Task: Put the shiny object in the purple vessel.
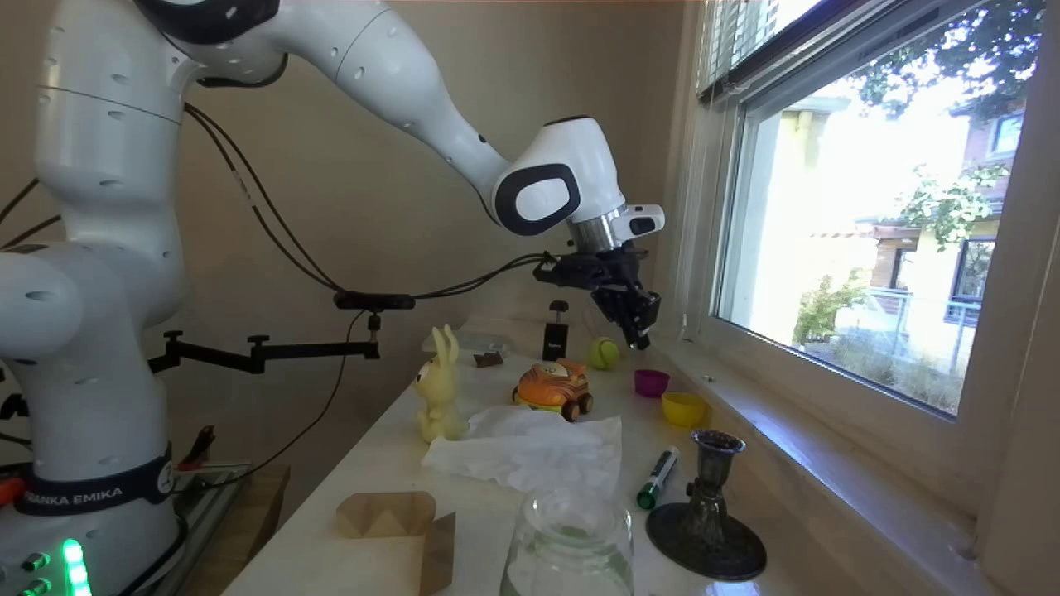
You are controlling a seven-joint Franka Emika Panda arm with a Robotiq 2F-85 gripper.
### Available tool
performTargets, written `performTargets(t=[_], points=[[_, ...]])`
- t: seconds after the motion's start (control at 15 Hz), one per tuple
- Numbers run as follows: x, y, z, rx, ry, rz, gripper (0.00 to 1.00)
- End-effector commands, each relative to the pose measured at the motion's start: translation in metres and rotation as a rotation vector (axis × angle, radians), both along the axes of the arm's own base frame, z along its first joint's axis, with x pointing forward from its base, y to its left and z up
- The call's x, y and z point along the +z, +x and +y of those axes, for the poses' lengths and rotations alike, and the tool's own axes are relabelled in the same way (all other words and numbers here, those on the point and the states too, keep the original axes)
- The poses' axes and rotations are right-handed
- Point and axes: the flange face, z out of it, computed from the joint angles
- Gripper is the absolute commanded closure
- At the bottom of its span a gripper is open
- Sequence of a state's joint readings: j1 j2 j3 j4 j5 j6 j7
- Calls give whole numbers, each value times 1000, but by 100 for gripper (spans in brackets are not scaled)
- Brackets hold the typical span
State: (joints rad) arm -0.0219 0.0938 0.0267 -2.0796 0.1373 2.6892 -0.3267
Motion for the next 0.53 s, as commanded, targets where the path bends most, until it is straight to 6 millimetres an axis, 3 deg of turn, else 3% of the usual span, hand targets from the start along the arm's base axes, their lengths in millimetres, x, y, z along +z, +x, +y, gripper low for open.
performTargets(t=[0.0,0.47], points=[[1,-3,-1,16,-1,3,95],[1,-3,-2,13,-6,9,95]])
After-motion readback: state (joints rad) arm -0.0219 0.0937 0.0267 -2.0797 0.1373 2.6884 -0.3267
